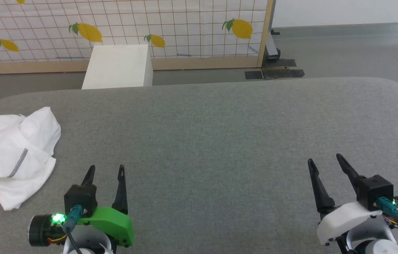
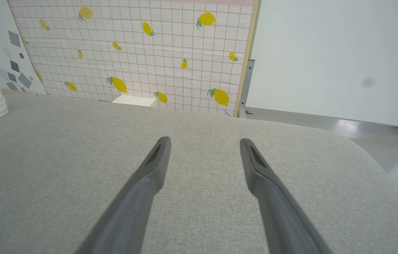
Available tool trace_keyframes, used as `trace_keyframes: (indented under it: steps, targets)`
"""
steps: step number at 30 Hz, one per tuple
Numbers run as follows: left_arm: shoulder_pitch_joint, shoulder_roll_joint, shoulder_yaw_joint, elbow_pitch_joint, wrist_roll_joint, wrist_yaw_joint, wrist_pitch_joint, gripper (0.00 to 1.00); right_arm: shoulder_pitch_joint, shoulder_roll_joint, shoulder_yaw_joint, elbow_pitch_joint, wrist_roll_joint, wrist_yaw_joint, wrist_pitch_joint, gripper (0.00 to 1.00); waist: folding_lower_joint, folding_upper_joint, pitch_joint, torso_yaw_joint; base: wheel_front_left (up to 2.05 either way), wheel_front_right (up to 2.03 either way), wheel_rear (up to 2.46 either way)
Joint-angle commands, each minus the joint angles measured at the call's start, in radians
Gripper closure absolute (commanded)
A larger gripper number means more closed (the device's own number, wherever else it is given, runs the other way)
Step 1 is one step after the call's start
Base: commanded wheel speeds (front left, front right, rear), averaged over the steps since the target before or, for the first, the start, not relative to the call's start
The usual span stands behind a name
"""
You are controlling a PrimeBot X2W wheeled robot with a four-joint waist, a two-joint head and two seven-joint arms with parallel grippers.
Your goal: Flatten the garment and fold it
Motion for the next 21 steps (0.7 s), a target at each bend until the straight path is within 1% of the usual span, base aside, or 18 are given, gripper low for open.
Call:
trace_keyframes:
  steps: [1, 13, 21]
  targets:
    - [0.005, 0.000, -0.002, -0.004, -0.001, 0.003, -0.011, 0.00, 0.004, 0.000, -0.008, -0.003, 0.009, 0.000, -0.011, 0.00, 0.0000, 0.0000, 0.000, 0.000, 0.00, 0.00, 0.00]
    - [0.019, -0.001, -0.010, -0.015, -0.005, 0.009, -0.035, 0.00, 0.015, 0.000, -0.034, -0.005, 0.020, 0.000, -0.036, 0.00, 0.0000, 0.0000, -0.003, 0.000, 0.00, 0.00, 0.00]
    - [0.031, -0.001, -0.014, -0.027, -0.010, 0.016, -0.056, 0.00, 0.023, 0.001, -0.054, -0.007, 0.027, 0.000, -0.057, 0.00, 0.0000, 0.0000, -0.009, 0.013, 0.00, 0.00, 0.00]
